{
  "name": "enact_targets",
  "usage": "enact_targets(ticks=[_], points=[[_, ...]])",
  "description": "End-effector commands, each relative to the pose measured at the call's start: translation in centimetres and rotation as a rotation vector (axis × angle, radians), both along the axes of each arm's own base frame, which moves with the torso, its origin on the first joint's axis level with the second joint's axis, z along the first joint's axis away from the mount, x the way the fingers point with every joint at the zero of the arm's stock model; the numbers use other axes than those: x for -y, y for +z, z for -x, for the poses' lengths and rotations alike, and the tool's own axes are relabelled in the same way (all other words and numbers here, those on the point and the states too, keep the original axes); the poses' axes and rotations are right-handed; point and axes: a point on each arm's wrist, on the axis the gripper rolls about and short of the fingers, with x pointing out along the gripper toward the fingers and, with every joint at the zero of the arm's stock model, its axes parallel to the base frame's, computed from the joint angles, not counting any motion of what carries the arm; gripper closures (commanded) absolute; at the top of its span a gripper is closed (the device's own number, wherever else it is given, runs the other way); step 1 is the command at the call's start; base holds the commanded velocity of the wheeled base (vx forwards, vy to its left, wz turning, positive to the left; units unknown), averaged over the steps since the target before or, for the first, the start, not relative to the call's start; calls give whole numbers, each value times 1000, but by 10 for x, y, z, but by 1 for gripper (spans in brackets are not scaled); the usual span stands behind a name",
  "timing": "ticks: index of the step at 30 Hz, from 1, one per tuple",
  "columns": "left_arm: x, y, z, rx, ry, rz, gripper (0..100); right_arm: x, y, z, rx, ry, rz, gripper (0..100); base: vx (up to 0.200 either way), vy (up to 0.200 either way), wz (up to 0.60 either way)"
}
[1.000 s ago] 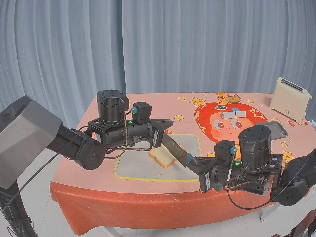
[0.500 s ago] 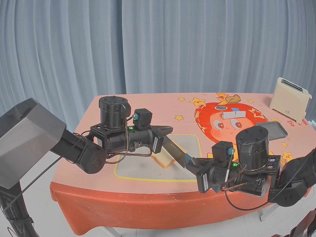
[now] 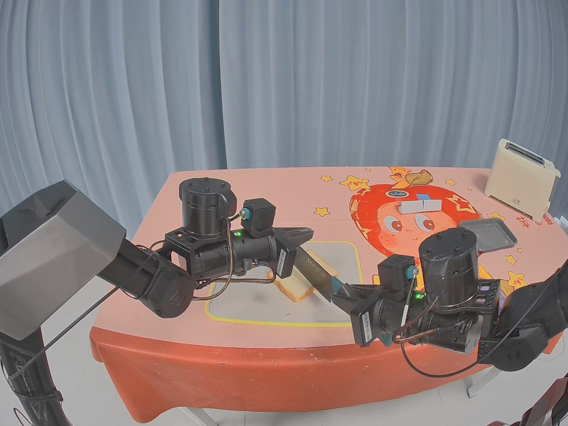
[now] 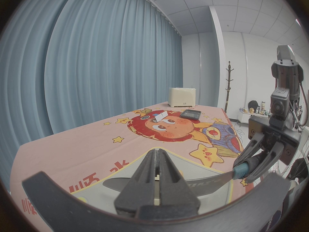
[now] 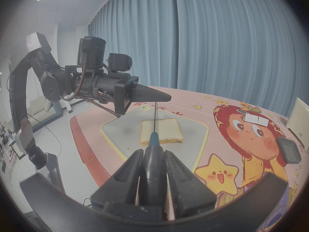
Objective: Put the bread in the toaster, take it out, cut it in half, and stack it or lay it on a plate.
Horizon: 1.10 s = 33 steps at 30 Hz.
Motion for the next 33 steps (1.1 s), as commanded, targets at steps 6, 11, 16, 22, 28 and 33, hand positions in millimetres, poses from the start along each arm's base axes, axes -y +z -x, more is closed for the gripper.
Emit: enact_targets(ticks=[6,11,16,22,28,33], points=[[2,-22,-5,-27,3,-9,100,0,0,0,0,1,0,100,0,0,0],[2,-29,-7,-41,6,-18,100,0,2,0,7,-5,-3,100,0,0,0],[1,-31,-8,-48,8,-20,100,-1,4,-1,11,-6,-12,100,0,0,0],[1,-41,-7,-45,8,-17,100,-1,5,-1,15,-11,-18,100,0,0,0],[2,-37,-9,-37,9,-7,100,-1,5,-1,13,-11,-18,100,0,0,0],[2,-37,-9,-35,10,-8,100,-1,3,-1,8,-15,-9,100,0,0,0]])
